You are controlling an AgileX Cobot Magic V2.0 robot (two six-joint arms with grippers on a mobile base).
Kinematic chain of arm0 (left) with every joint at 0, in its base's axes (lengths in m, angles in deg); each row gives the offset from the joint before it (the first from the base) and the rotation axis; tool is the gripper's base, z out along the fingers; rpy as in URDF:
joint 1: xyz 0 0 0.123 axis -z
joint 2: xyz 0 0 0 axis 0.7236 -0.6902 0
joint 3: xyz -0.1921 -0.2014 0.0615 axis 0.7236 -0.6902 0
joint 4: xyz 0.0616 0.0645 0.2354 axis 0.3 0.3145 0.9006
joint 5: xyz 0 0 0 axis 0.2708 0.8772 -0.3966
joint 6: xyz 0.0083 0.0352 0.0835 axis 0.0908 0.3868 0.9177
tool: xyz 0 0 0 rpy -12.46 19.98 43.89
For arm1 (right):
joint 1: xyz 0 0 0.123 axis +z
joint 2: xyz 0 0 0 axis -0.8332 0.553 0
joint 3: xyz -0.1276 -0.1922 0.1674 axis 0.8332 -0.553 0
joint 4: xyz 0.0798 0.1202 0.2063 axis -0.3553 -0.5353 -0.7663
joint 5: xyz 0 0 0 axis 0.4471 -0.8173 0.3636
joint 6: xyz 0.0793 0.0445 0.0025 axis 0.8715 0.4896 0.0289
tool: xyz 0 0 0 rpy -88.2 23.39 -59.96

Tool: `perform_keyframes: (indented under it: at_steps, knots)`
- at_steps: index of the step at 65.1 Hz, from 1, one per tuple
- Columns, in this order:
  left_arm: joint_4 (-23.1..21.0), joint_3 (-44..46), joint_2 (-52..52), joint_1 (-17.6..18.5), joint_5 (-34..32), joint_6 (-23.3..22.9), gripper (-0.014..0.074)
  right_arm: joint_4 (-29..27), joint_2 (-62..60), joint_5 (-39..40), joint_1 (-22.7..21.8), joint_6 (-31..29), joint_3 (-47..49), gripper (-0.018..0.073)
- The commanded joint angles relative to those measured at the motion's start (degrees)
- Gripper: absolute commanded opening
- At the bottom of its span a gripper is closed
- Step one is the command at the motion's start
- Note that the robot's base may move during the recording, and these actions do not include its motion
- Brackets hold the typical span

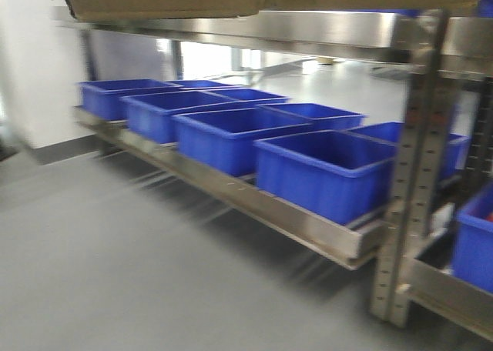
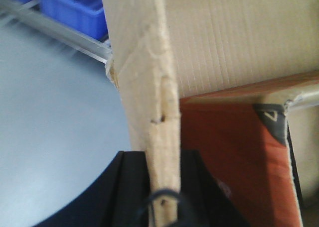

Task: Stack two boxes on right shelf middle
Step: 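Hold the box and align the base in front of the shelf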

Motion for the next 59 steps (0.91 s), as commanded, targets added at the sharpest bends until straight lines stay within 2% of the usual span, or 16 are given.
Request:
perform_keyframes:
  at_steps: [1, 59]
  knots:
    - [-0.61, 0.72, 1.17, 0.0, -2.23, 0.03, -0.0111, 2.24, -0.46, 2.66, -0.39, -0.36, 0.58, -0.0153]
    - [-0.61, 0.72, 1.06, 0.0, -2.23, 0.03, -0.0111, 2.24, -0.46, 2.66, -0.39, -0.36, 0.58, -0.0153]
